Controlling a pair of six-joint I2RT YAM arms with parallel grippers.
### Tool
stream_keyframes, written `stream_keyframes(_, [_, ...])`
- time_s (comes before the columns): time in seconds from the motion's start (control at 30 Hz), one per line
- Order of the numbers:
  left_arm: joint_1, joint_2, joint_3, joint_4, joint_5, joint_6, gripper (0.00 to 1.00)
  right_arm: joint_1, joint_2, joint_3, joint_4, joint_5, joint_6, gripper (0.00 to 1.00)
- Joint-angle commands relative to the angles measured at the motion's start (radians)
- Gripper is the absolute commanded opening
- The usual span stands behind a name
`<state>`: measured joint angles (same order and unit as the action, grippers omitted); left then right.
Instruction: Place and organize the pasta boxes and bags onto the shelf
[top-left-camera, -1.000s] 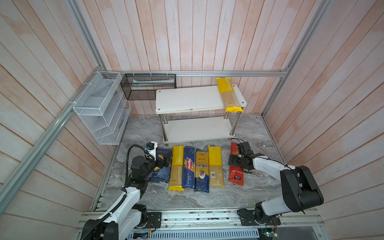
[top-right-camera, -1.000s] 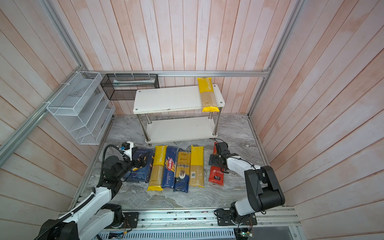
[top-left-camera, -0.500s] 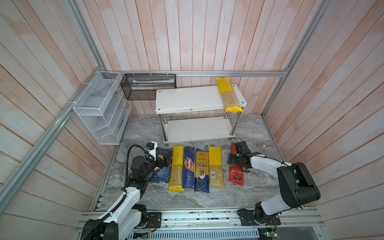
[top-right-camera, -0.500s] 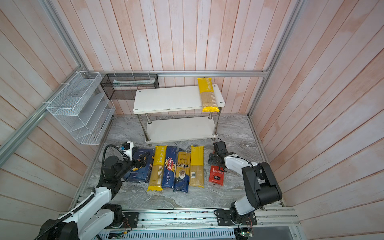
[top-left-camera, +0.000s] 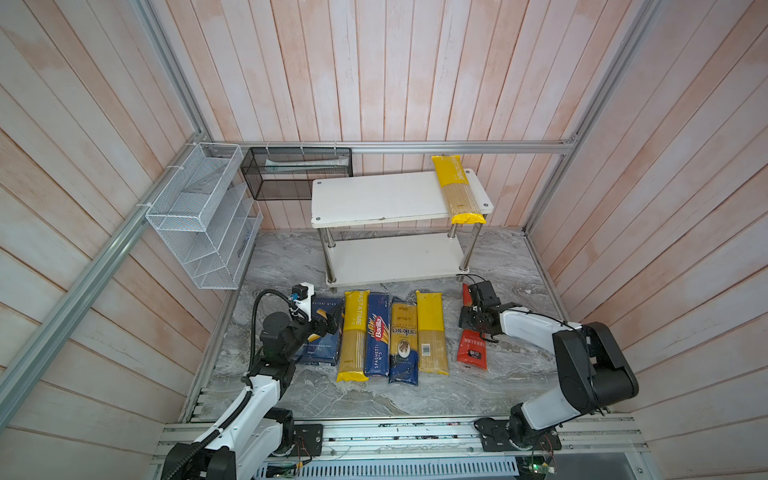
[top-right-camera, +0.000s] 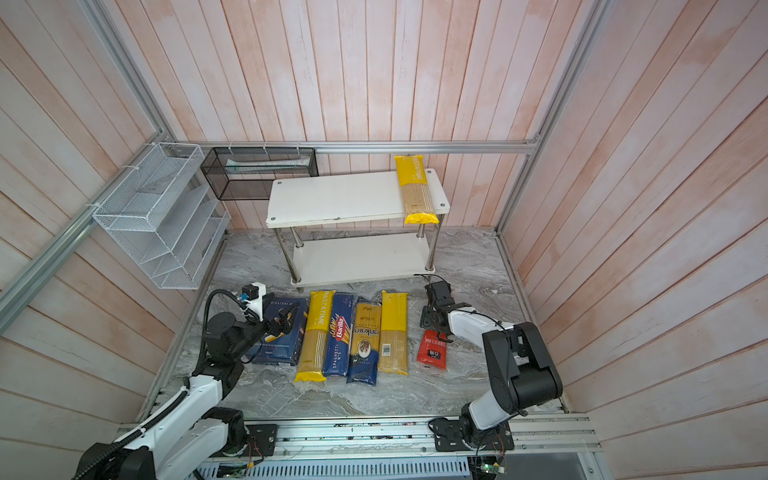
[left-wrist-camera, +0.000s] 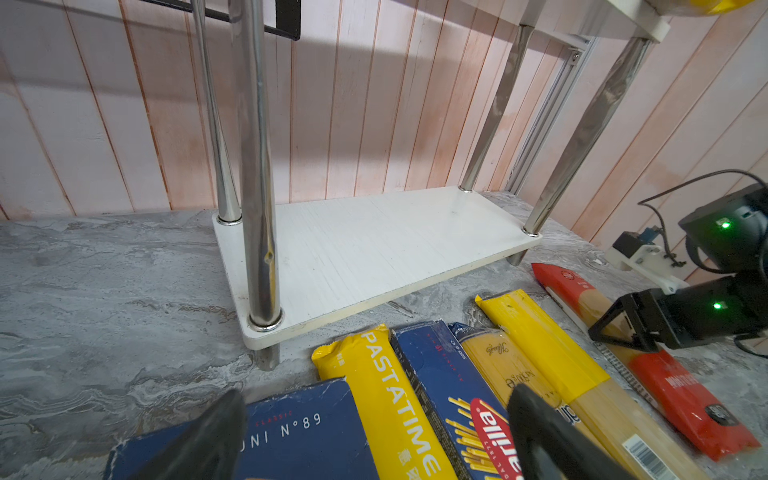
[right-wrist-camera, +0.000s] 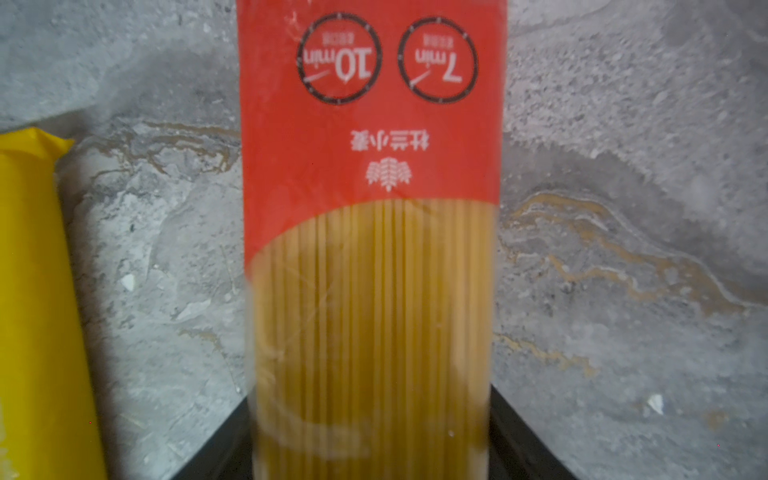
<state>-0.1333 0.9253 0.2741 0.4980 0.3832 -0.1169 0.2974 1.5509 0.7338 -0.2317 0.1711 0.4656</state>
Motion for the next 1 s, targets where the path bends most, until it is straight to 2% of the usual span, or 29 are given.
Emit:
stream_keyframes(0.0, [-0.002,-0.003,-0.013,0.021,-0.008,-0.004,1.0,0.009,0.014,-0.029,-0.049,-0.03,0.016,0.63])
stream_keyframes(0.1, [-0.002,0.001,-0.009,0.021,-0.006,-0.004,1.0,0.009,-0.014,-0.043,-0.043,-0.03,0.018,0.53])
stream_keyframes(0.17, [-0.001,0.002,-0.009,0.022,-0.007,-0.003,1.0,0.009,-0.032,-0.052,-0.044,-0.03,0.019,0.37])
stream_keyframes(0.53, [-0.002,0.012,-0.006,0.017,-0.004,-0.003,1.0,0.007,-0.098,-0.072,-0.073,-0.009,0.022,0.24])
stream_keyframes(0.6, [-0.002,0.011,-0.006,0.017,-0.003,-0.003,1.0,0.004,-0.11,-0.075,-0.069,-0.011,0.024,0.16])
stream_keyframes(0.67, [-0.001,0.009,-0.007,0.017,-0.004,-0.003,1.0,-0.003,-0.115,-0.07,-0.068,-0.027,0.024,0.15])
stream_keyframes(0.73, [-0.002,0.007,-0.007,0.018,-0.005,-0.003,1.0,-0.005,-0.119,-0.058,-0.076,-0.04,0.028,0.1])
stream_keyframes(0.97, [-0.002,0.009,-0.006,0.017,-0.005,-0.003,1.0,-0.014,-0.214,-0.083,-0.076,-0.043,0.025,0.04])
